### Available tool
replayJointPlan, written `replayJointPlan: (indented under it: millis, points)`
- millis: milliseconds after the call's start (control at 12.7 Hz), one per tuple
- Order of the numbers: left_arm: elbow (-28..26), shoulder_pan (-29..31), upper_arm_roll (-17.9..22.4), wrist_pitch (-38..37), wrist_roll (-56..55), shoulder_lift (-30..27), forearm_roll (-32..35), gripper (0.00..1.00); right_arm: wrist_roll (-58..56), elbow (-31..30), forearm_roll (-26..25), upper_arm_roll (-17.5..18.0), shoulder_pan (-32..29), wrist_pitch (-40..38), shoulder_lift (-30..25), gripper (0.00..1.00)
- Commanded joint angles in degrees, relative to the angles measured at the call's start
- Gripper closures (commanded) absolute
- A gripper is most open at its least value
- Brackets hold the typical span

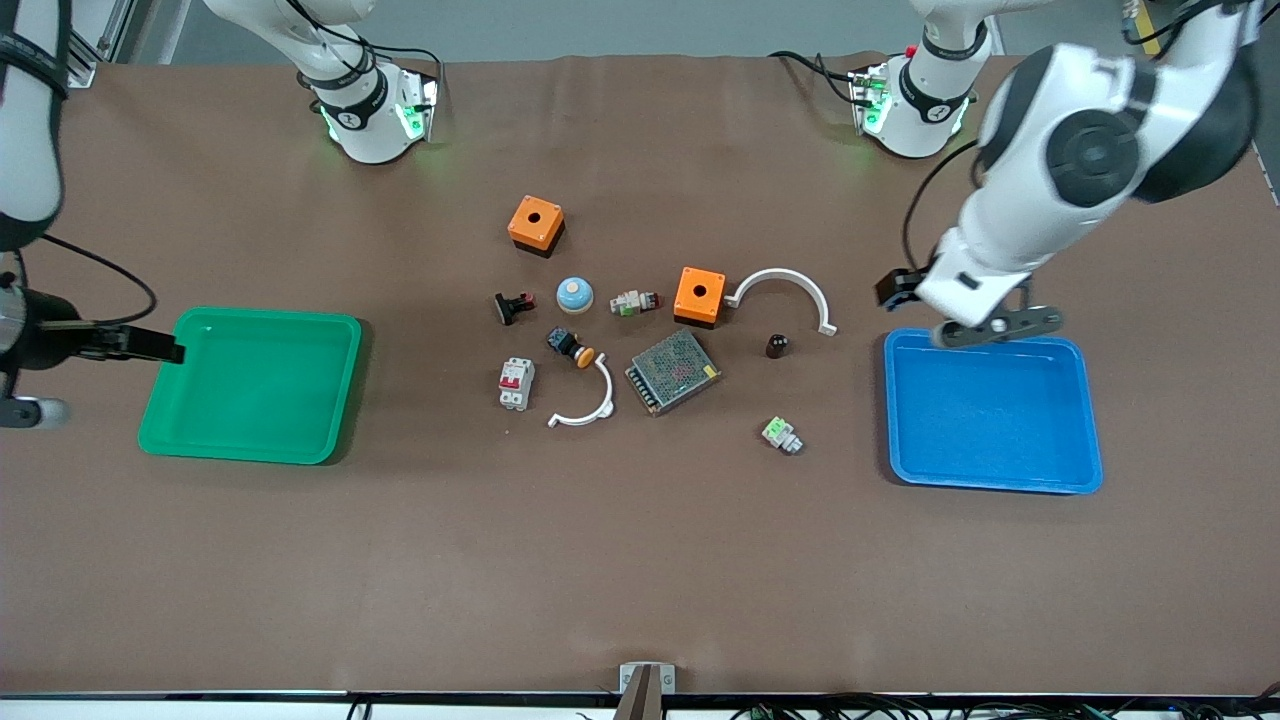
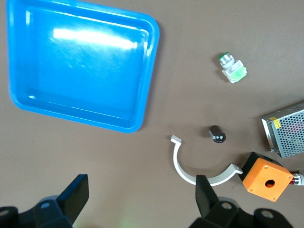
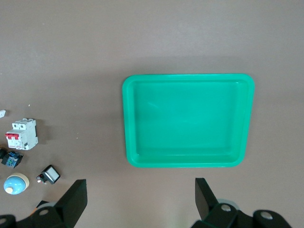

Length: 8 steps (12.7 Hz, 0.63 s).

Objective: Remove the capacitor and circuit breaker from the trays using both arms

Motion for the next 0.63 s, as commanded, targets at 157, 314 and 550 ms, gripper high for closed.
replayJointPlan:
  millis: [157, 314, 550]
  points:
    - [4.27, 3.99, -0.10, -2.27, 6.27, -0.17, -1.05, 0.01, 0.16, 0.19, 0.46, 1.28, -1.30, -2.91, -0.39, 0.00]
    - [4.80, 1.82, 3.92, -2.27, 8.46, -0.95, -1.05, 0.01, -0.10, 0.01, 0.37, 1.45, -1.03, -3.00, -0.57, 0.00]
    - [5.06, -7.84, 17.61, -3.42, 14.52, -2.97, -2.54, 0.01, -0.37, -0.34, 0.37, 1.63, -0.94, -2.92, -1.97, 0.00]
